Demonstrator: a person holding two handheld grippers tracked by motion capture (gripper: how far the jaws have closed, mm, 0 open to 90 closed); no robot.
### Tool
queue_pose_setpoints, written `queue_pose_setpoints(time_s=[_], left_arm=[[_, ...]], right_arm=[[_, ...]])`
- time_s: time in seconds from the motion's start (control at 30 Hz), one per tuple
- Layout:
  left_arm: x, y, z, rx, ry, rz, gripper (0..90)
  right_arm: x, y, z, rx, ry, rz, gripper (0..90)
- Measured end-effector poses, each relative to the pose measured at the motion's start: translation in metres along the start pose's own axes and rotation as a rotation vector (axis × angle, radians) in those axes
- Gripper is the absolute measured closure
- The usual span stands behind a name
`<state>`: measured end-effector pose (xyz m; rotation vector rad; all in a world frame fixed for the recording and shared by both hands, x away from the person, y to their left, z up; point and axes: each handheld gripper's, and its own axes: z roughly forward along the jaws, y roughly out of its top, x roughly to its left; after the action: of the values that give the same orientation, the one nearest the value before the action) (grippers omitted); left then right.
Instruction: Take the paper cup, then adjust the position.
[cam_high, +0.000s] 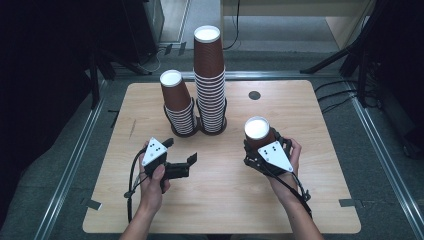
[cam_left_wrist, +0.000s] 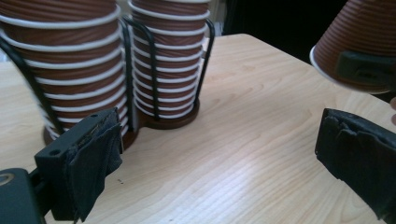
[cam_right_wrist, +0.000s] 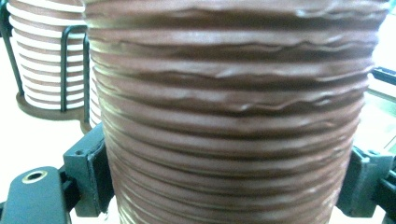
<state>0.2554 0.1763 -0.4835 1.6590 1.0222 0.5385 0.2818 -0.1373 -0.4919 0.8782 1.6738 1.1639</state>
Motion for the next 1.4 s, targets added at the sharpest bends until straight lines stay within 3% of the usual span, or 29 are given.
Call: queue_pose_setpoints(time_s=[0.2, 0.33, 0.67, 0.8, 1.0, 1.4], left_arm=[[-0.008, -0.002, 0.003, 0.007, -0.036, 0.015, 1.2], [-0.012, -0.005, 0.003, 0.028, -0.064, 0.040, 1.1], [-0.018, -0.004, -0.001, 0.020, -0.101, 0.040, 1.2], [-0.022, -0.004, 0.000, 0.017, -0.127, 0.036, 1.2], [-0.026, -0.004, 0.002, 0.014, -0.168, 0.023, 1.2], [-0.028, -0.004, 0.003, 0.036, -0.193, 0.022, 1.2]], right_arm=[[0.000, -0.006, 0.000, 0.024, -0.006, -0.024, 12.6], [0.004, -0.009, 0.000, 0.033, -0.026, -0.076, 12.5], [0.022, -0.015, 0.001, 0.042, -0.023, -0.241, 12.5], [0.026, -0.014, 0.001, 0.040, -0.020, -0.263, 12.4], [0.030, -0.013, -0.001, 0.033, -0.027, -0.349, 12.4], [0.044, -0.013, -0.001, 0.029, -0.004, -0.458, 12.4]])
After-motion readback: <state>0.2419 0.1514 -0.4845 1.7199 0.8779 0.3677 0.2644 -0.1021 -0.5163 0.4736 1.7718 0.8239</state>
